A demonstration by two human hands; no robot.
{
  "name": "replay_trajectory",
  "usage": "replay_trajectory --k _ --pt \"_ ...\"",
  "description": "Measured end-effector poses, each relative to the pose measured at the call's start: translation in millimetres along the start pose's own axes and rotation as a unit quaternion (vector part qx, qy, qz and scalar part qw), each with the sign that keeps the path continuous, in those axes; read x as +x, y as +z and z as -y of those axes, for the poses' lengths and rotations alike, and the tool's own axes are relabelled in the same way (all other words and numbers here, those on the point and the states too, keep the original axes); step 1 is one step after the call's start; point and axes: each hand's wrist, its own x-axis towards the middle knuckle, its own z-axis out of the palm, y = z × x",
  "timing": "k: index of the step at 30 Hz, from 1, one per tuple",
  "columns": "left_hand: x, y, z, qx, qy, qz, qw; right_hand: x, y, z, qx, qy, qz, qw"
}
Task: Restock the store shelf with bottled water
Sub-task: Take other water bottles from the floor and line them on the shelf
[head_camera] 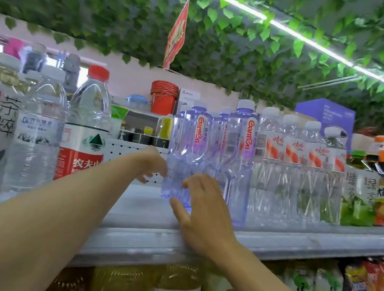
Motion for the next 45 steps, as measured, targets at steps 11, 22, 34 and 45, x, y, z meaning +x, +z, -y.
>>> replay_trajectory --k 11,22,34,45 --pt "25 21 11 -0.018 0.019 0.154 0.988 0 18 -3 0.0 0.014 -0.035 0.999" --pt "29 22 12 -0.032 0.045 0.16 0.986 0 15 -1 0.005 0.02 -0.032 0.999" --pt "29 20 14 -0.055 0.031 0.165 0.984 -3 12 2 0.009 0.025 -0.024 0.999" --pt "-6 5 8 -0.036 -0.005 0.093 0.995 -3 14 1 0.005 0.028 -0.022 0.999"
